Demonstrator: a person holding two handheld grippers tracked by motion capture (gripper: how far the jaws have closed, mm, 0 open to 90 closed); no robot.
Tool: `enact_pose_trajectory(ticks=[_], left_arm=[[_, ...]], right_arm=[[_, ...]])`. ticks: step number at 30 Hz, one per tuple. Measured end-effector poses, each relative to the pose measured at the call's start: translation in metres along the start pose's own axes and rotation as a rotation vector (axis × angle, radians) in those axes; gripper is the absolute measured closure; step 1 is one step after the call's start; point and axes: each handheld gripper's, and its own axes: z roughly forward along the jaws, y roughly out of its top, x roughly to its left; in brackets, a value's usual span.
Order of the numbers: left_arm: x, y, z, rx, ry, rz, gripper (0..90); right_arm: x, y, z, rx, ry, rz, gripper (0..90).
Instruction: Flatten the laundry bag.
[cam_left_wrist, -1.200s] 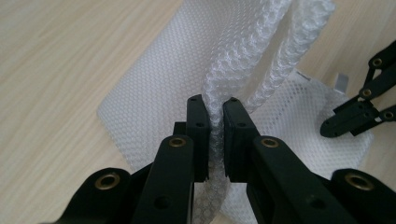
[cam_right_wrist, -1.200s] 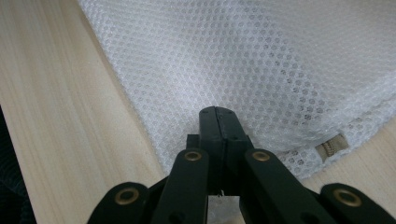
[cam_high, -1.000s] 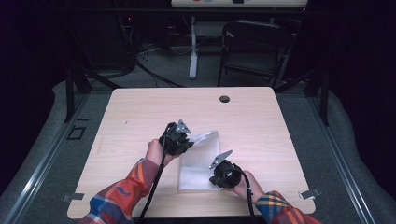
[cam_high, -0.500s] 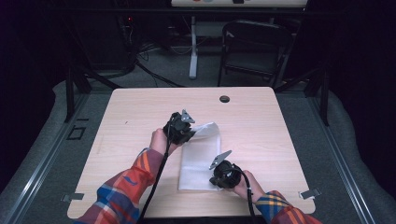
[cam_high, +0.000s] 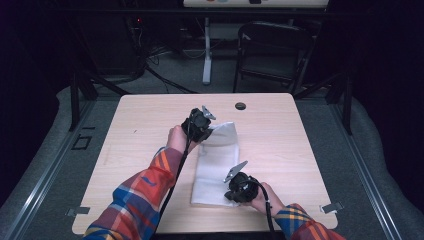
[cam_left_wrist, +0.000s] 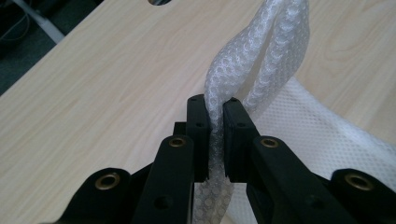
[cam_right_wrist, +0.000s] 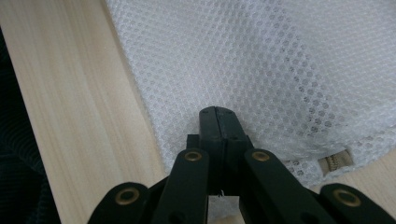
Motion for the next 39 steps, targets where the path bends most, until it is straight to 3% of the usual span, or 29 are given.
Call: enact_pose_trajectory(ticks=[6,8,14,16,19,20,22,25,29,31,32,34,39], left_arm=[[0.011,0.01,0.012,0.018,0.029,-0.014,82.5],[0.016,0.012,0.015,0.005,0.029,-0.043,81.8],[0.028,0.018,0.024,-0.027,0.058,-0.079,79.0],[0.032,0.022,0.024,-0.048,0.072,-0.095,73.1],[0.037,0.029,0.022,-0.081,0.096,-0.118,50.5],[0.038,0.031,0.02,-0.077,0.116,-0.12,50.5],[0.037,0.034,0.017,-0.084,0.126,-0.113,37.9],[0.034,0.034,0.013,-0.072,0.101,-0.106,27.6],[0.027,0.023,0.01,-0.037,0.064,-0.088,21.2],[0.023,0.016,0.009,-0.026,0.045,-0.082,18.2],[0.022,0.013,0.008,-0.023,0.036,-0.081,18.2],[0.017,0.006,0.006,-0.02,0.018,-0.075,16.6],[0.001,-0.012,-0.002,-0.013,-0.025,-0.046,15.2]], right_arm=[[0.0,0.0,0.0,0.004,0.027,-0.006,90.0],[0.0,-0.001,0.0,0.003,0.032,-0.009,90.0],[0.001,0.0,-0.001,0.012,0.026,-0.005,90.0],[0.0,0.0,-0.001,0.017,0.026,-0.007,90.0],[0.0,0.0,-0.001,0.014,0.028,-0.002,90.0],[0.0,0.0,-0.001,0.014,0.028,-0.002,90.0],[0.0,0.0,-0.001,0.014,0.028,0.002,90.0],[0.0,0.0,-0.002,0.011,0.03,0.012,90.0],[0.0,0.001,-0.009,-0.033,0.001,0.024,77.1],[-0.002,0.002,-0.017,-0.053,-0.022,0.039,62.2],[-0.002,0.002,-0.017,-0.053,-0.022,0.039,62.2],[-0.003,0.002,-0.021,-0.062,-0.044,0.051,48.0],[-0.006,-0.001,-0.029,-0.056,-0.088,0.078,27.0]])
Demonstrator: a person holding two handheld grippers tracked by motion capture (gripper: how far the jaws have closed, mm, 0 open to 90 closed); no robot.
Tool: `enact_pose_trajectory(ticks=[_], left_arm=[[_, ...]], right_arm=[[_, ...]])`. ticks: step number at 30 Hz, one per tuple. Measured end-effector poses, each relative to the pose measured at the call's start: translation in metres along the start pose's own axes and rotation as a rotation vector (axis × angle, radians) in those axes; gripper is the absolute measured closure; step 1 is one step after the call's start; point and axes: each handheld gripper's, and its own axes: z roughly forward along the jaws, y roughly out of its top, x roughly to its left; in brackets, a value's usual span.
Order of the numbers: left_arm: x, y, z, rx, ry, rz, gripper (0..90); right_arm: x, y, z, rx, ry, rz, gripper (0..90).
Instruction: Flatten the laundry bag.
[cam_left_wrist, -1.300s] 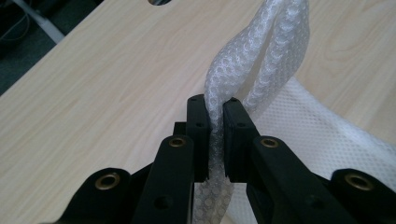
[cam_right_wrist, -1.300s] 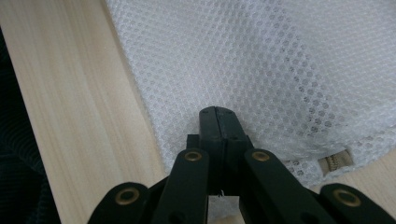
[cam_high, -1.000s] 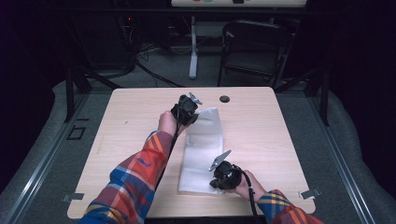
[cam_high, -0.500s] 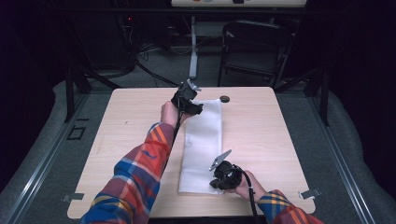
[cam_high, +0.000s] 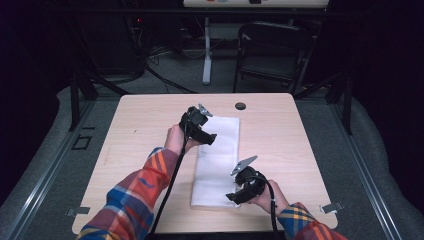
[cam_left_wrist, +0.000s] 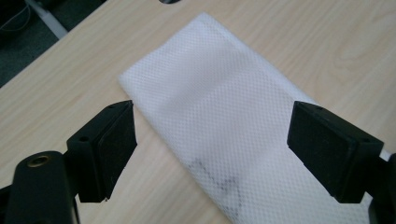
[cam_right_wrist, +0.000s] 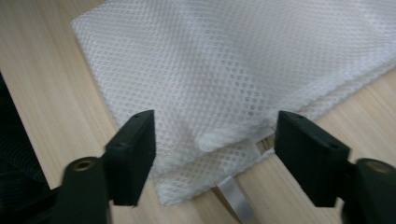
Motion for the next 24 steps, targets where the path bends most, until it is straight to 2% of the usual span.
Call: enact_pose_trajectory(ticks=[5,8,10,11,14,24], left_arm=[[-0.019,-0.019,-0.008,0.004,-0.043,0.022,14.3],[-0.03,-0.031,-0.011,0.014,-0.069,0.034,12.8],[-0.037,-0.038,-0.013,0.021,-0.065,0.056,12.4],[-0.04,-0.042,-0.013,0.021,-0.075,0.055,12.1],[-0.045,-0.05,-0.012,0.041,-0.083,0.063,11.8],[-0.055,-0.062,-0.013,0.053,-0.113,0.074,11.1]], right_arm=[[-0.004,-0.001,-0.005,-0.005,-0.016,0.018,15.4],[-0.006,-0.003,-0.007,-0.008,-0.027,0.03,13.8],[-0.008,-0.004,-0.008,0.005,-0.027,0.038,10.7],[-0.008,-0.005,-0.008,-0.002,-0.028,0.044,10.2],[-0.009,-0.006,-0.01,-0.002,-0.046,0.052,8.4],[-0.014,-0.008,-0.014,0.008,-0.057,0.061,6.9]])
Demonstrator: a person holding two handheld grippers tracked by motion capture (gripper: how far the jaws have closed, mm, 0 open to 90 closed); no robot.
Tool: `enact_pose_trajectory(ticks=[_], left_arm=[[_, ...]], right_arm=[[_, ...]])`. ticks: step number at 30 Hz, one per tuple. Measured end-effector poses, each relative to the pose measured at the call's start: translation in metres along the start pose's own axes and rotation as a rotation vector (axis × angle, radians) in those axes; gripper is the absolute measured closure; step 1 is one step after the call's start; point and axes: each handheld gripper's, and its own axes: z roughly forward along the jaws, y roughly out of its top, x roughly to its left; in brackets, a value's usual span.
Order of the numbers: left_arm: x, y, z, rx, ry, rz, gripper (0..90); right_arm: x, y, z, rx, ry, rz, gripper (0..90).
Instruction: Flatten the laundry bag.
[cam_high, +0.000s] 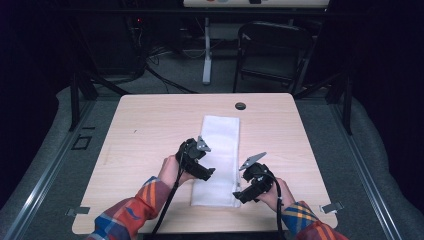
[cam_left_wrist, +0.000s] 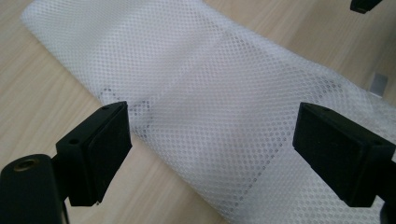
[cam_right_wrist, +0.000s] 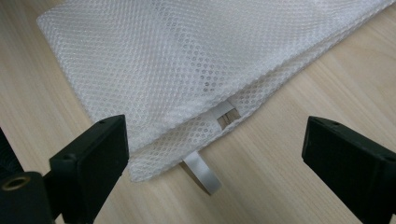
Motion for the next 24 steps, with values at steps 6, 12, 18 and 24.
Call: enact_pose_trajectory(ticks=[6,12,18,24], left_arm=[[-0.01,-0.005,0.001,0.009,-0.011,0.013,10.4],[-0.021,-0.013,0.002,0.019,-0.018,0.017,9.6],[-0.028,-0.023,0.0,0.027,-0.045,0.001,8.5],[-0.037,-0.028,0.003,0.031,-0.065,-0.003,8.1]], right_arm=[[-0.002,-0.002,0.0,-0.003,-0.002,0.005,7.0],[-0.003,-0.004,-0.002,-0.001,-0.012,0.0,7.7],[-0.006,-0.006,-0.003,-0.001,-0.015,0.008,8.6],[-0.008,-0.006,-0.001,0.004,-0.016,0.02,9.0]])
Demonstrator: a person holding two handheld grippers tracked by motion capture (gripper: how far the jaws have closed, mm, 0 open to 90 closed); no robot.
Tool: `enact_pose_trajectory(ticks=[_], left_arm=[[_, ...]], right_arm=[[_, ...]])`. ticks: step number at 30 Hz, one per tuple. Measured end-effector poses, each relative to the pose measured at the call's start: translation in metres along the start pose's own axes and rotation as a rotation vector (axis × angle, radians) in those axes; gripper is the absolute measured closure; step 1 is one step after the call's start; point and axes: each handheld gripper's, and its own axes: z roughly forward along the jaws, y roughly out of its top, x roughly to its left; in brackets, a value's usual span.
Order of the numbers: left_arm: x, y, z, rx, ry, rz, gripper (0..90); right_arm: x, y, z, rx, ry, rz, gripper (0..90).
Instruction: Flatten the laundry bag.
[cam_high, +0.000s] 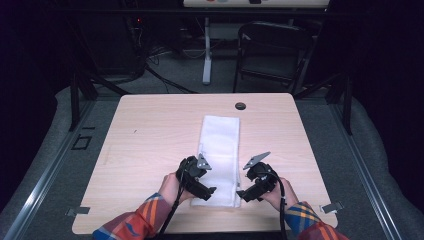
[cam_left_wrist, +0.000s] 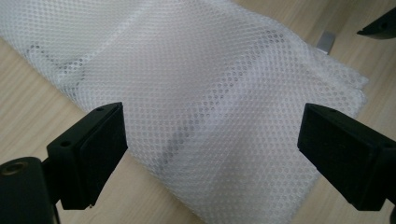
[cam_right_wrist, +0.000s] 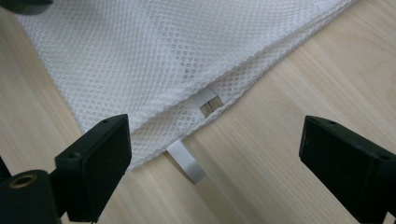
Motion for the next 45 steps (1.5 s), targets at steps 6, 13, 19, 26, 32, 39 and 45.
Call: enact_pose_trajectory(ticks=[6,13,19,26,32,39,45], left_arm=[[-0.013,0.0,0.005,0.01,-0.021,0.046,9.0],[-0.026,0.0,0.016,0.024,-0.054,0.083,10.6],[-0.037,0.001,0.021,0.029,-0.075,0.114,13.2],[-0.046,0.002,0.031,0.047,-0.088,0.146,14.9],[-0.053,0.003,0.042,0.071,-0.082,0.182,27.6],[-0.056,0.002,0.045,0.07,-0.121,0.199,48.9],[-0.055,0.002,0.046,0.059,-0.134,0.2,63.2]], right_arm=[[-0.001,0.001,0.001,0.011,-0.003,-0.001,9.5],[-0.002,0.001,0.002,0.021,-0.005,-0.001,10.5],[-0.001,0.001,0.002,0.019,-0.002,-0.001,11.6],[0.0,0.001,0.003,0.014,0.002,0.009,12.9],[0.0,0.0,0.004,0.024,-0.002,0.007,15.3],[0.002,0.001,0.007,0.045,-0.015,-0.014,21.0],[0.003,0.001,0.007,0.053,-0.023,-0.019,28.6]])
